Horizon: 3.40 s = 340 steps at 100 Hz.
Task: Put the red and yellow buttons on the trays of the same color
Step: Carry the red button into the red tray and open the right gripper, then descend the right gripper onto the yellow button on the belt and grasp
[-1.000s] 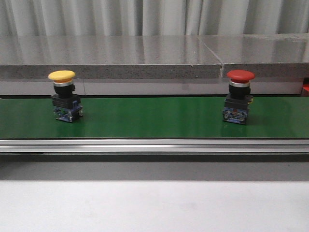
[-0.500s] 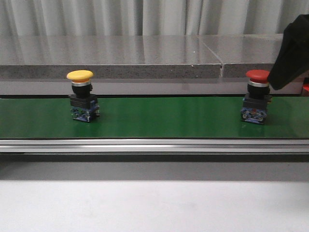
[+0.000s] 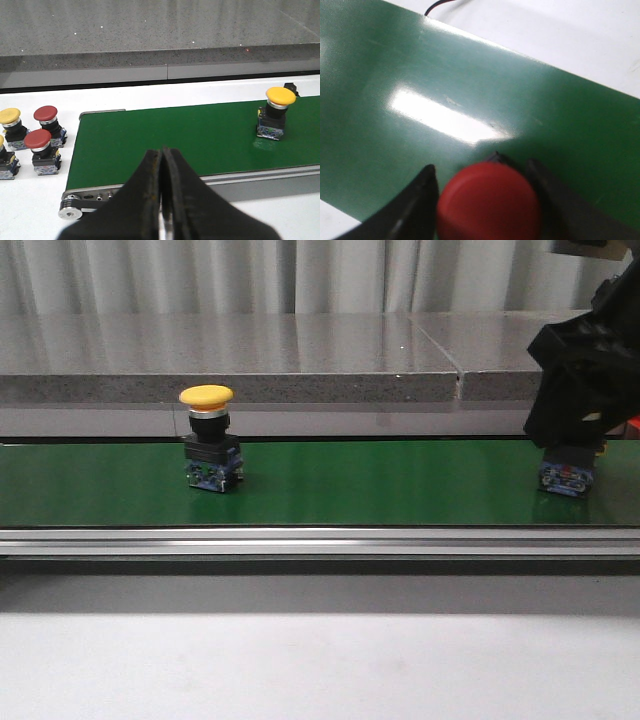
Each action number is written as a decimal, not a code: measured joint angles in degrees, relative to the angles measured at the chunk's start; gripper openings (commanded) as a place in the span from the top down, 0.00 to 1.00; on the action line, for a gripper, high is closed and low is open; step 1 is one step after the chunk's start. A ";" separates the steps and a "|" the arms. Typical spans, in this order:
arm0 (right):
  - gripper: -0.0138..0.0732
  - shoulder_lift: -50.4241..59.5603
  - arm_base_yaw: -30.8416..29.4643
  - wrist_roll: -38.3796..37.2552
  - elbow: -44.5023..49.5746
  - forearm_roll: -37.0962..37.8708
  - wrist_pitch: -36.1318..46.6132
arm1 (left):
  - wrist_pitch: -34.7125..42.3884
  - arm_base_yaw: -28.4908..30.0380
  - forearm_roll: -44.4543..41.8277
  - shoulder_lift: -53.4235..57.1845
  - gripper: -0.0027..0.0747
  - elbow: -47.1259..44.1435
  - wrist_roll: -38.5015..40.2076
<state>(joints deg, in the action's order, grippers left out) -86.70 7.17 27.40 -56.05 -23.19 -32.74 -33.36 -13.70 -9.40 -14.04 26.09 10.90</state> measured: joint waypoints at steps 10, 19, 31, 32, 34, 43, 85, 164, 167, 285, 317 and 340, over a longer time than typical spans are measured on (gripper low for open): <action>0.63 0.00 0.00 -1.12 -0.98 0.00 -1.80 | 0.00 0.00 0.00 0.00 0.99 0.00 0.00; 0.63 0.00 -0.25 -1.71 -2.64 0.00 -3.31 | 0.00 0.00 0.00 0.00 0.99 0.00 0.00; 0.63 0.00 -2.43 -1.96 -6.71 -0.03 -4.62 | 0.00 0.00 0.00 0.00 0.99 0.00 0.00; 0.63 0.00 -2.83 -1.96 -6.96 -0.03 -4.65 | 0.00 0.00 0.00 0.00 0.99 0.00 0.00; 0.63 0.00 -3.27 -1.96 -7.73 -0.03 -4.75 | 0.00 0.00 0.00 0.00 0.99 0.00 0.00; 0.63 -0.26 -6.80 -2.00 -11.22 -0.03 -5.56 | 0.00 0.00 0.00 0.00 0.99 0.00 0.00; 0.63 -14.12 -25.23 -2.09 -29.37 0.32 -6.04 | 0.00 0.00 0.00 0.00 0.99 0.00 0.00; 0.63 -36.88 -29.95 -2.09 -45.11 0.35 -5.20 | 0.00 0.00 0.00 0.00 0.99 0.00 0.00; 0.63 -37.26 -29.95 -2.09 -45.11 0.35 -5.20 | 0.00 0.00 0.00 0.00 0.99 0.00 0.00; 0.10 -28.54 -29.82 -2.09 -53.56 0.24 -15.99 | 0.00 0.00 0.00 0.00 0.99 0.00 0.00; 0.10 -13.69 -26.32 -1.87 -39.42 0.24 -16.29 | 0.00 0.00 0.00 0.00 0.99 0.00 0.00; 0.10 -0.87 -22.06 -0.80 -21.71 0.24 -12.72 | 0.00 0.00 0.00 0.00 0.99 0.00 0.00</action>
<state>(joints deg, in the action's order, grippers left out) -87.57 -14.89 26.60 -77.76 -22.94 -45.46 -33.36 -13.70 -9.40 -14.04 26.09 10.90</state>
